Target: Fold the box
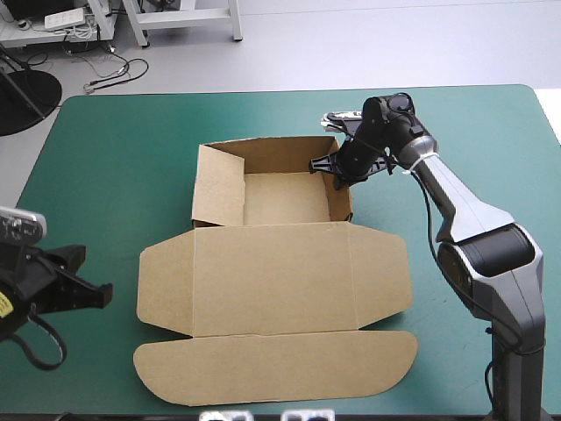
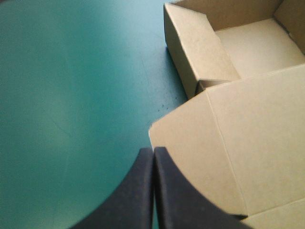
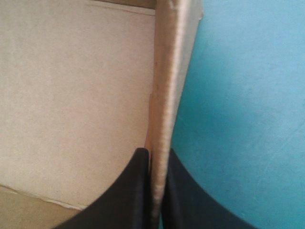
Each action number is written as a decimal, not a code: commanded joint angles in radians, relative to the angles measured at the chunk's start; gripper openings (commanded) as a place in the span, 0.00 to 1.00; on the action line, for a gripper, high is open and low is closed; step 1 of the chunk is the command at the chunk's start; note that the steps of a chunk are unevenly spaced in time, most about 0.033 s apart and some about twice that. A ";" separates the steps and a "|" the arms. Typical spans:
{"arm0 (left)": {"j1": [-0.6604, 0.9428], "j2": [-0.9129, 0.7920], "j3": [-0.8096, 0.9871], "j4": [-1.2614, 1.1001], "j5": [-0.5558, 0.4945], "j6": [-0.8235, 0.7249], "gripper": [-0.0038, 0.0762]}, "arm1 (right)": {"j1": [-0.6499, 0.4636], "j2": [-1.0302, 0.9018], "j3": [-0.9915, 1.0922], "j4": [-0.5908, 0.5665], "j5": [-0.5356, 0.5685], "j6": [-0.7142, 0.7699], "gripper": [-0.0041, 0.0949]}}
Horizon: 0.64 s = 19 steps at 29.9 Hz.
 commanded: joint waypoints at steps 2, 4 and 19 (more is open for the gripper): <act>-0.005 -0.114 0.147 0.020 -0.077 -0.053 0.04 | -0.019 -0.072 -0.030 -0.043 0.009 -0.017 0.02; -0.005 -0.149 0.201 0.026 -0.067 -0.068 0.04 | -0.059 -0.102 -0.034 -0.043 0.009 -0.017 0.02; -0.005 -0.206 0.278 0.105 -0.045 -0.108 0.04 | -0.699 -0.248 -0.004 -0.087 0.011 -0.122 0.03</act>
